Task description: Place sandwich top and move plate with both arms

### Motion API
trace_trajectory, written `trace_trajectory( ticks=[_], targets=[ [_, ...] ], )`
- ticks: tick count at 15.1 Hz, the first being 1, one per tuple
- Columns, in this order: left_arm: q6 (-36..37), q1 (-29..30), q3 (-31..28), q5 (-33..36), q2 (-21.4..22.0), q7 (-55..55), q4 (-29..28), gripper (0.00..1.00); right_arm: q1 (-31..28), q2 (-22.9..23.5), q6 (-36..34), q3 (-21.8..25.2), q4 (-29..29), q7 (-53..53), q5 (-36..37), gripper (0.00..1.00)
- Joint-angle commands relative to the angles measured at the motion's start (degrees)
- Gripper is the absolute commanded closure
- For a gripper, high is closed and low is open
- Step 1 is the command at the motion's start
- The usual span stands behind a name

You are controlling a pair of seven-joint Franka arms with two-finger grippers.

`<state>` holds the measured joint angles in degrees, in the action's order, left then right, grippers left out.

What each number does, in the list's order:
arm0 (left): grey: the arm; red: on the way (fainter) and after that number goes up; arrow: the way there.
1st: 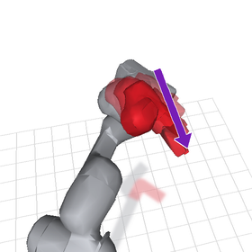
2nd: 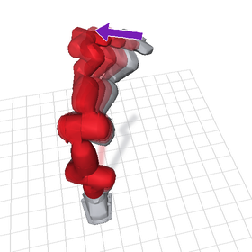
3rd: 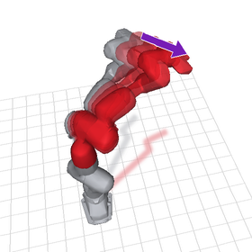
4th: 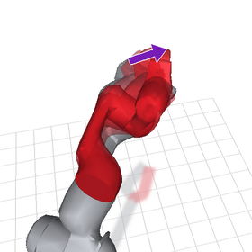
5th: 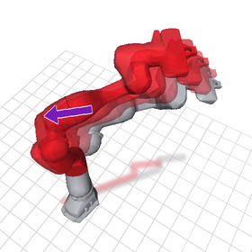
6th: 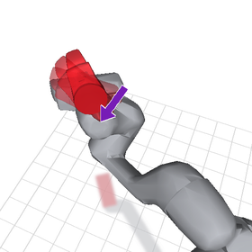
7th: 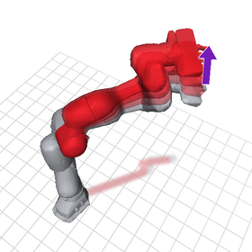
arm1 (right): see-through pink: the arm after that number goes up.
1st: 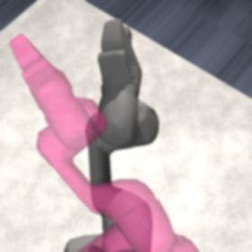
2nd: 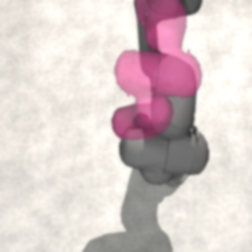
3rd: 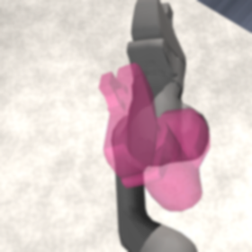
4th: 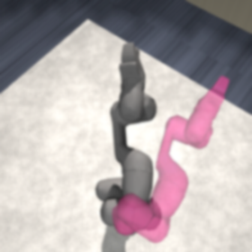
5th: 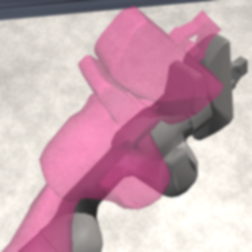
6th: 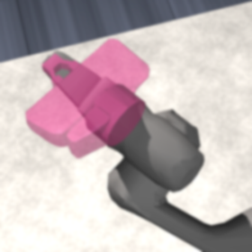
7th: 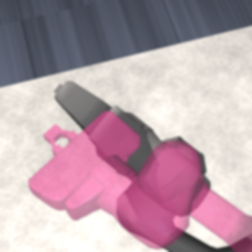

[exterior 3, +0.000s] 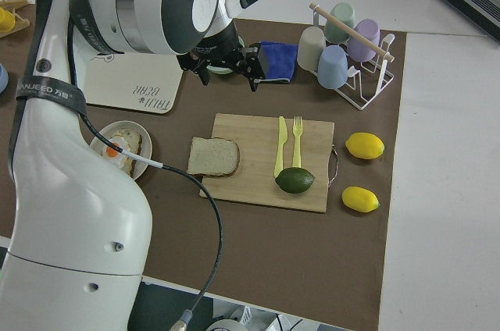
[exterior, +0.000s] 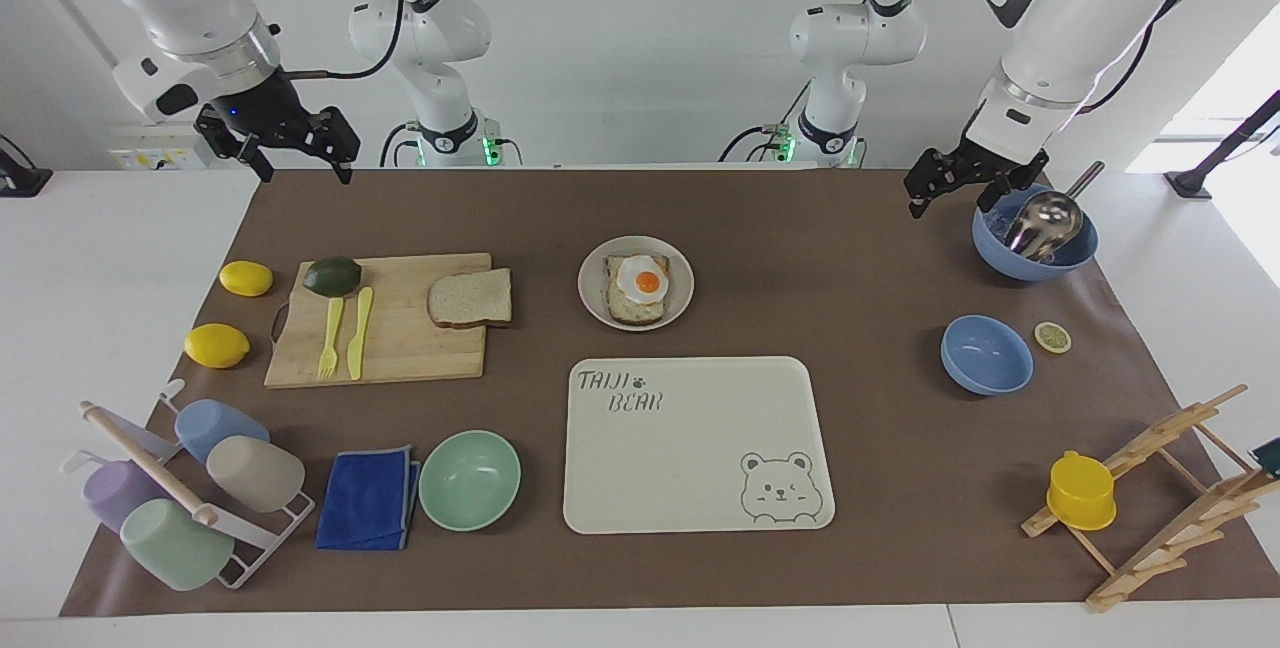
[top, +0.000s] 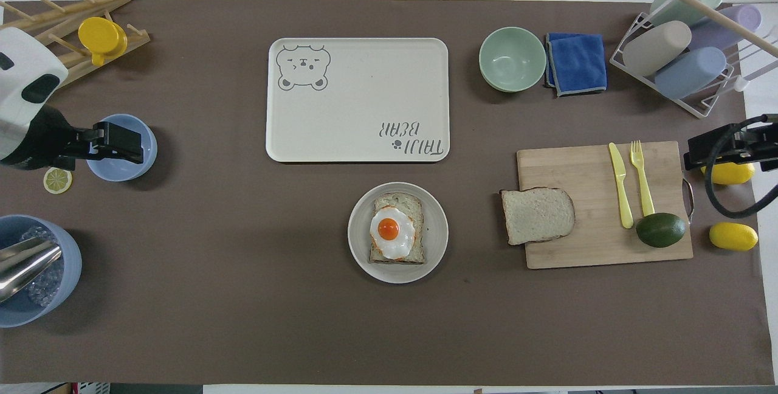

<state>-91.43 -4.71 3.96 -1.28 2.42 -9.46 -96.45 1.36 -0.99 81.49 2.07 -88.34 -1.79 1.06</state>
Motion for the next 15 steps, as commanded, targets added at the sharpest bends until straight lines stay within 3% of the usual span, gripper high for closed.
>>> trace_trajectory(
  ticks=[1,10,15],
  targets=[
    [0.6,0.1,-0.1,0.2,1.0,0.2,-0.4,0.00,-0.1,-1.0,0.3,0.4,-1.0,1.5,-0.4,0.00],
    [0.6,0.1,-0.1,0.2,0.9,0.2,-0.4,0.00,1.0,-1.9,1.9,-0.4,-3.1,2.0,-2.0,0.00],
    [0.6,0.1,-0.1,0.2,0.9,0.2,-0.4,0.00,17.5,-2.5,13.4,-0.8,-17.5,-12.7,4.3,0.00]
  ],
)
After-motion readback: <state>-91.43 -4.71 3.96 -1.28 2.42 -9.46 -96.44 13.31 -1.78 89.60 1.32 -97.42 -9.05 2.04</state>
